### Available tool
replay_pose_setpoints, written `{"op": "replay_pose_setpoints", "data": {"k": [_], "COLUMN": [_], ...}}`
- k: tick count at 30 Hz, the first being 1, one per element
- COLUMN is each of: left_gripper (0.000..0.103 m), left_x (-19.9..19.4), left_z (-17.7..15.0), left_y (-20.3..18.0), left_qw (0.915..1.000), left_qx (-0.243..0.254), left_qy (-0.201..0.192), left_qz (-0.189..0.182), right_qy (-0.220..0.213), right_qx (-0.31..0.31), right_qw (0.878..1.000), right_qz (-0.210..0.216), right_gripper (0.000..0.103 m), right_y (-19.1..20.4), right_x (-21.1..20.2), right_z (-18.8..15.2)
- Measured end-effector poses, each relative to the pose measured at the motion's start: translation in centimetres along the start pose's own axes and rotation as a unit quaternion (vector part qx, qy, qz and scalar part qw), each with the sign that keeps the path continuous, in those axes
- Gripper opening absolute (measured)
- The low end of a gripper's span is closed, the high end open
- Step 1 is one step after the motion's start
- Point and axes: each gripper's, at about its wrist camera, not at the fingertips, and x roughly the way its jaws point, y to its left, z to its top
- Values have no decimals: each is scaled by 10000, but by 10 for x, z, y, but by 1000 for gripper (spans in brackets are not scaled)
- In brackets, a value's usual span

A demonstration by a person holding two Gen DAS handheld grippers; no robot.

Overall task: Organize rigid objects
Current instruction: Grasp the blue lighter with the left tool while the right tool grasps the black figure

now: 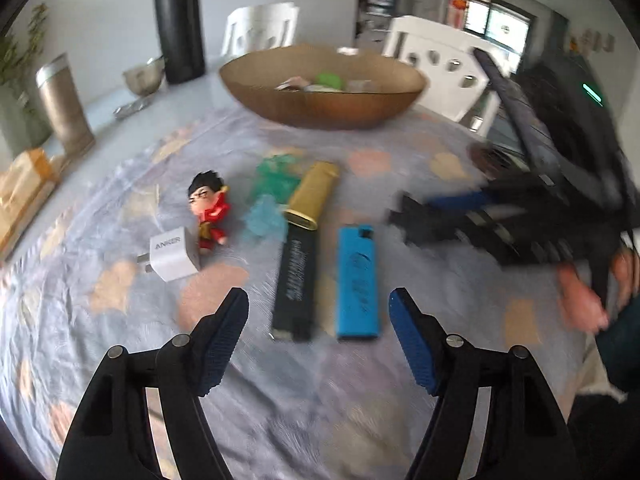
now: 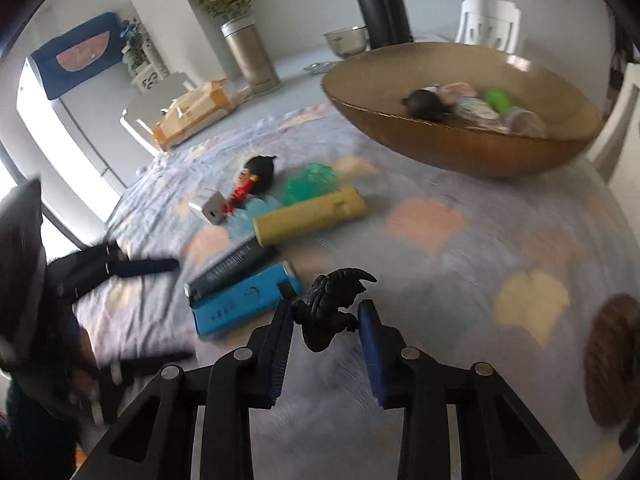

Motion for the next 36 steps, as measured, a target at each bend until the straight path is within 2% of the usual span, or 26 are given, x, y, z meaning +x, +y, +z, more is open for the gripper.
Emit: {"op": "replay_pose_setpoints", "data": {"k": [7, 9, 10, 14, 15, 17, 18, 19, 24, 27, 30, 33, 36], "left_gripper": [70, 69, 65, 50, 44, 39, 28, 21, 21, 21, 21, 21, 21], "left_x": [8, 18, 28, 29, 29, 29, 30, 29, 19, -1, -13, -26, -38], "left_z": [5, 5, 5, 10, 9, 10, 9, 8, -2, -22, -41, -64, -71], "left_y": [-44, -50, -52, -33, -31, -30, -32, -35, -41, -32, -18, -2, 11], "left_qw": [9985, 9978, 9972, 9993, 9994, 9994, 9994, 9994, 9985, 9956, 9910, 9826, 9753], "left_qx": [528, 586, 574, 5, -43, -49, -51, -73, -369, -803, -1203, -1596, -1977], "left_qy": [94, 301, 450, 340, 307, 253, 225, 171, 45, -53, -63, -111, -368], "left_qz": [-122, 25, 156, 123, 157, 232, 243, 291, 397, 477, 583, 945, 918], "right_qy": [-151, -195, -235, -424, -492, -578, -630, -644, -685, -725, -693, -651, -614], "right_qx": [-54, -56, -72, -151, -179, -206, -212, -216, -234, -265, -310, -387, -461], "right_qw": [9998, 9998, 9997, 9990, 9986, 9980, 9976, 9975, 9972, 9969, 9970, 9970, 9970], "right_qz": [98, 33, 4, 56, 102, 158, 172, 173, 162, 177, 179, 127, 81], "right_gripper": [33, 33, 33, 32, 32, 32, 32, 32, 32, 32, 32, 33, 32], "right_y": [0, 0, 0, 2, 2, 3, 3, 4, 4, 5, 6, 10, 13], "right_x": [-4, -6, -8, -15, -19, -22, -24, -24, -25, -27, -25, -23, -22], "right_z": [-3, -5, -5, -8, -9, -9, -10, -10, -10, -11, -11, -12, -12]}}
